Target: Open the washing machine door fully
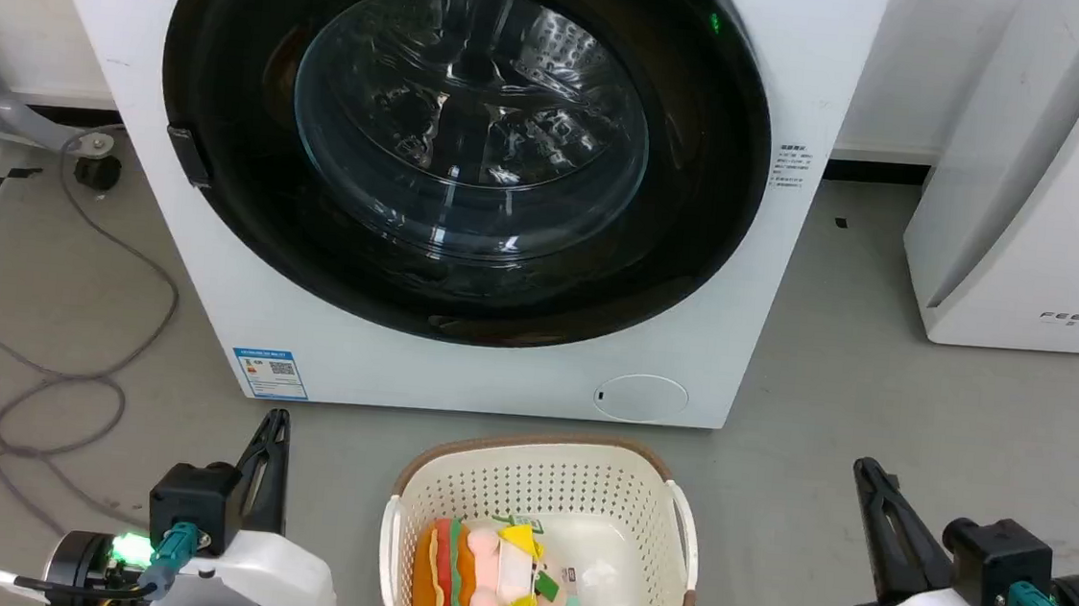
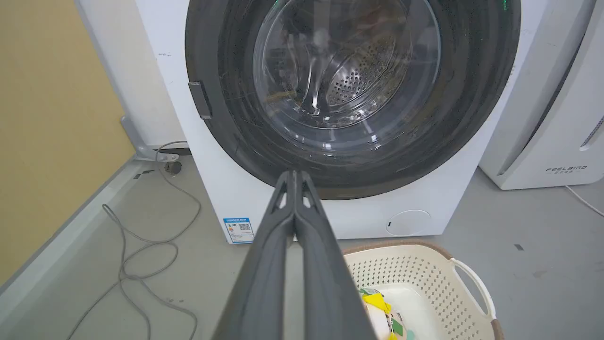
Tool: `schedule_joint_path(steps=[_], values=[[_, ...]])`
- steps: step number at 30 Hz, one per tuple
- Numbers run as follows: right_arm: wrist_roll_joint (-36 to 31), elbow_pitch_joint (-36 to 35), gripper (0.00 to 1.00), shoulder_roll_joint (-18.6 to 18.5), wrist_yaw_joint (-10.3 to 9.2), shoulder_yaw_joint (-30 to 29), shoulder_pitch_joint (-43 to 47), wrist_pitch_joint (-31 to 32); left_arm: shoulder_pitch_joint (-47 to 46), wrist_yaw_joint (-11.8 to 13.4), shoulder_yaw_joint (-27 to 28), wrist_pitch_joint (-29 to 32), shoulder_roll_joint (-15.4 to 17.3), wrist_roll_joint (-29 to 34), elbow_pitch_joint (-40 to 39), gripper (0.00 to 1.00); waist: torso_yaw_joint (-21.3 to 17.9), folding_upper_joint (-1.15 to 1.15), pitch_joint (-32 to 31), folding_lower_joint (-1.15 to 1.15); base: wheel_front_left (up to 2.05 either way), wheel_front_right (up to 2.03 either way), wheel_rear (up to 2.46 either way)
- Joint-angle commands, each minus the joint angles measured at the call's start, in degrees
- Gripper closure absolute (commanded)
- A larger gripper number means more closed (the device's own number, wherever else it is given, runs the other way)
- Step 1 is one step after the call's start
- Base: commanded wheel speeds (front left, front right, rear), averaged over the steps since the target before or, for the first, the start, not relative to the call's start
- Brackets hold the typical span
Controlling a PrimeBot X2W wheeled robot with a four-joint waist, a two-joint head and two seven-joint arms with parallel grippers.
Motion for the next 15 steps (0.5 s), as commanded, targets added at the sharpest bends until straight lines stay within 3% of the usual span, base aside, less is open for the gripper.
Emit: schedule_joint_path(steps=[1,15], values=[[-0.4,-0.1,1.0,0.1,0.05,0.0,-0.7,0.0,-0.2,-0.3,-0.1,0.0,0.0,0.1,-0.2,1.0,0.0,0.0,0.0,0.0,0.0,0.0,0.0],[-0.4,-0.1,1.0,0.1,0.05,0.0,-0.7,0.0,-0.2,-0.3,-0.1,0.0,0.0,0.1,-0.2,1.0,0.0,0.0,0.0,0.0,0.0,0.0,0.0]])
